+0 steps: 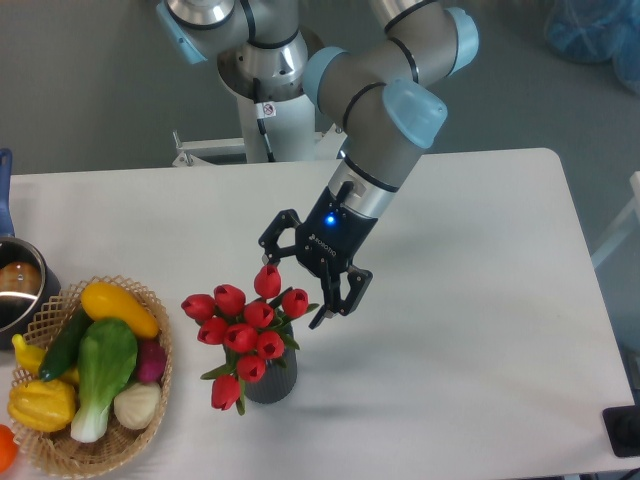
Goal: Pick up the flowers from the vase
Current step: 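Lower the gripper around the tulip stems and close it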
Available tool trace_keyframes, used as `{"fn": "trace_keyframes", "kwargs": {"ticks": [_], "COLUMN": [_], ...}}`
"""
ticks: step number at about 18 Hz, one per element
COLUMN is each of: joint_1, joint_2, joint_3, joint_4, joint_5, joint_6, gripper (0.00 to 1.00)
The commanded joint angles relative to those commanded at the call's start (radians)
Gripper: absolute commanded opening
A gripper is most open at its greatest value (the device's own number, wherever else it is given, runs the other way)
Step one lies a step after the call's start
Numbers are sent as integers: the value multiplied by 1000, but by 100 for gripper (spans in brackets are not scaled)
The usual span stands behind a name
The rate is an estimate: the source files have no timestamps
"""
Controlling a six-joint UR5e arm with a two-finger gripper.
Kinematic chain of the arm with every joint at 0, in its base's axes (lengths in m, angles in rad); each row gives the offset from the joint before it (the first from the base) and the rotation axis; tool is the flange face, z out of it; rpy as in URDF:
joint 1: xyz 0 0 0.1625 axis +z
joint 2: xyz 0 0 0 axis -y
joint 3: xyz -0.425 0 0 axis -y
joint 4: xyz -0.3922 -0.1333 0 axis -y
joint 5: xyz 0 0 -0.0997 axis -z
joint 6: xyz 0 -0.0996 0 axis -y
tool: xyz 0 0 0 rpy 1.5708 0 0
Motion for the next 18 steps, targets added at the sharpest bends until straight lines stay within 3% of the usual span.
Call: {"fn": "trace_keyframes", "kwargs": {"ticks": [7, 11, 12, 15, 16, 18], "joint_1": [-24, -28, -28, -28, -23, -15], "joint_2": [-63, -72, -72, -72, -71, -71], "joint_3": [29, 31, 31, 29, 26, 18], "joint_4": [2, 2, 2, 2, 2, 3], "joint_5": [-52, -150, -157, -161, -163, -166], "joint_6": [0, 3, 3, 6, 9, 14], "gripper": [100, 100, 95, 54, 34, 7]}}
